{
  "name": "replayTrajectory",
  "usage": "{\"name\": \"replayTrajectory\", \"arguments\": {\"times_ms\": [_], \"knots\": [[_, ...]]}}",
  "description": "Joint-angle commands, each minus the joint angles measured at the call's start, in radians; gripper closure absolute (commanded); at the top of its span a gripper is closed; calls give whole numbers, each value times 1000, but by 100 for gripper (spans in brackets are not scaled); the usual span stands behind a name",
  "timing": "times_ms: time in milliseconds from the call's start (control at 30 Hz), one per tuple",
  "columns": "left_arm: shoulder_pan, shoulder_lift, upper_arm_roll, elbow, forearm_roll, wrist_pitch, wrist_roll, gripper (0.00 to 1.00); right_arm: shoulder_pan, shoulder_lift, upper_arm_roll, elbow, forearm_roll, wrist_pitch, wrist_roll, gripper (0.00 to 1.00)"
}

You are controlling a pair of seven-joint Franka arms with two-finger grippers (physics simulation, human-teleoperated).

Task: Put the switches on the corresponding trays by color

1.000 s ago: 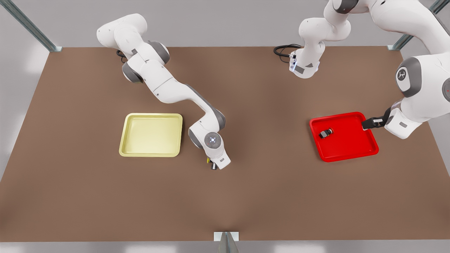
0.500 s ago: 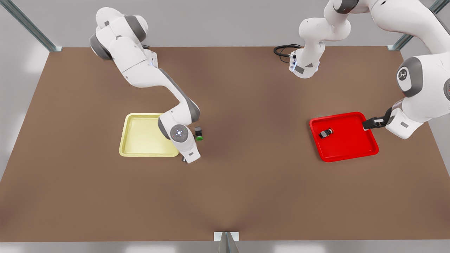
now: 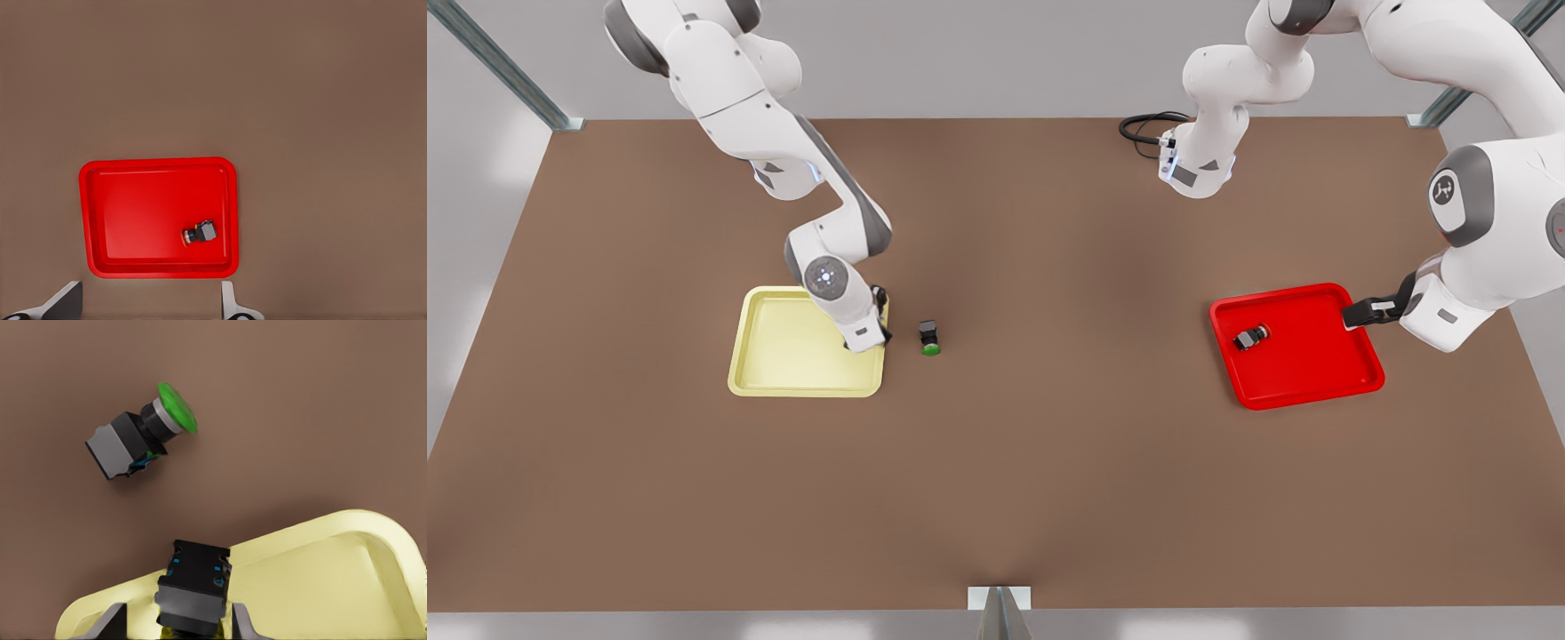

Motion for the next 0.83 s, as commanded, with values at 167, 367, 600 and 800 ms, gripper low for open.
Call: {"name": "replayTrajectory", "arguments": {"times_ms": [167, 367, 600, 800], "knots": [[-2, 1, 0, -2, 0, -2, 0, 0, -6, 2, -1, 18, 0, -8, 2, 0], [-3, 1, -23, 8, 0, 21, 0, 0, 34, 43, -2, 776, -121, -729, 616, 0], [-2, -12, -26, 9, -1, 35, 8, 0, -258, -288, 136, 741, -169, -913, 864, 0], [-11, -8, -60, 9, -1, 32, 2, 0, -259, -277, 136, 739, -167, -922, 865, 0]]}}
